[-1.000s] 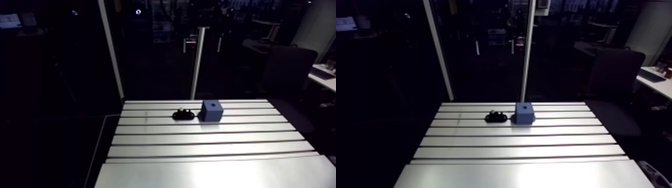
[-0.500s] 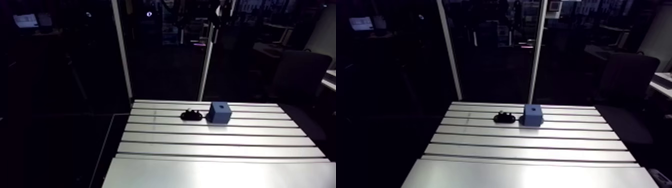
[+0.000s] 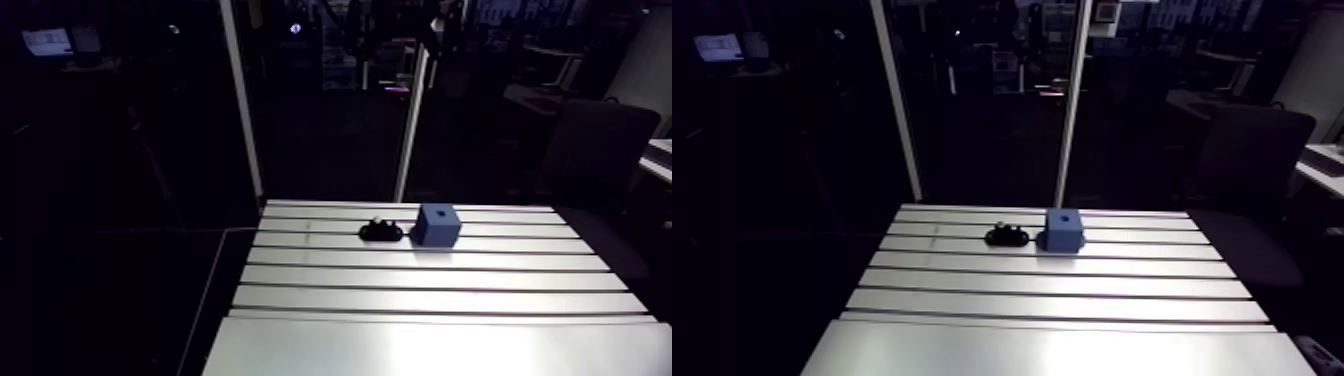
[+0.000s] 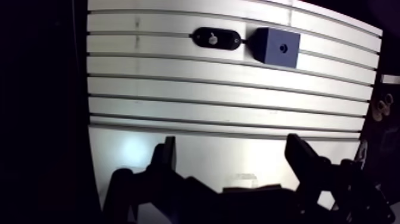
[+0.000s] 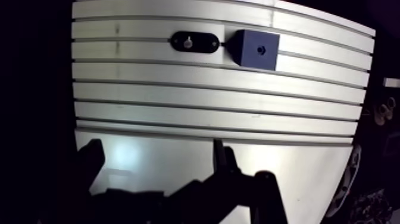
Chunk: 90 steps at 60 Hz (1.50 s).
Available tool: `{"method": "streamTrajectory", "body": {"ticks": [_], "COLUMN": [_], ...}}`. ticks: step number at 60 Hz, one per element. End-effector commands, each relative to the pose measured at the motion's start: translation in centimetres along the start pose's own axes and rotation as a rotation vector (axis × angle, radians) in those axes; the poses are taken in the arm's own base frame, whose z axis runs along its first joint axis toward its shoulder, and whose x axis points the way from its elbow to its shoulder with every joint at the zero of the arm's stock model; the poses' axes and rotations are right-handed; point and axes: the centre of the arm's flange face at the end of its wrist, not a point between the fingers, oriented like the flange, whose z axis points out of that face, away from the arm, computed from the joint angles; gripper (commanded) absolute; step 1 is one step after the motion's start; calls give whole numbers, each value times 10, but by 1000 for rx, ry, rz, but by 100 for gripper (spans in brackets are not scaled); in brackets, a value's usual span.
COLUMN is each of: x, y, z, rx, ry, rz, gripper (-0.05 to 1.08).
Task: Pick up the M10 bolt and insert it into the hex recess until seated.
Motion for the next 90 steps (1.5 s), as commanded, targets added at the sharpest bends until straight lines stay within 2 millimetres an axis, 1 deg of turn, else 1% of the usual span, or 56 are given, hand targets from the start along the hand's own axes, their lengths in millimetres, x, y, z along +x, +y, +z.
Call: {"method": "streamTrajectory", "body": {"ticks": [1,6,7,9,11,13,16,17,18,19,20,21,22,24,29,30,31,32,33,34,35,36,39,41,45,50,52,56,57,58,59,60,62,67,68,81,85,90], "x": [3,10,10,13,13,13,13,13,13,14,14,16,16,18,19,19,19,20,20,22,22,23,23,23,24,25,23,23,23,23,24,24,24,23,23,27,28,29], "y": [0,1,1,2,2,1,1,0,0,0,0,1,1,1,1,1,1,4,4,6,6,7,10,10,10,10,11,11,11,11,11,11,11,11,12,19,21,21], "z": [11,23,23,33,33,44,49,54,54,61,61,68,68,81,90,96,96,103,103,109,109,114,120,120,130,136,143,147,153,153,160,160,169,175,180,198,207,208], "rx": [-2,-12,-12,-13,-13,-13,-12,-13,-13,-11,-11,-11,-11,-12,-14,-14,-14,-13,-13,-15,-15,-16,-17,-17,-17,-18,-16,-16,-14,-14,-10,-10,-6,-5,-5,-3,-1,1], "ry": [19,72,72,95,95,93,93,90,90,87,87,87,87,91,110,118,118,124,124,133,133,142,157,157,166,174,187,195,196,196,198,198,196,196,193,175,160,158], "rz": [-17,-52,-52,-54,-54,-54,-57,-56,-56,-56,-56,-56,-56,-56,-55,-54,-54,-51,-51,-48,-48,-48,-54,-54,-62,-62,-61,-64,-68,-68,-69,-69,-71,-70,-68,-55,-51,-52], "gripper": [1,1,1,1,1,1,1,1,1,1,1,1,1,1,1,1,1,1,1,1,1,1,1,1,1,1,1,1,1,1,1,1,1,1,1,1,1,1]}}
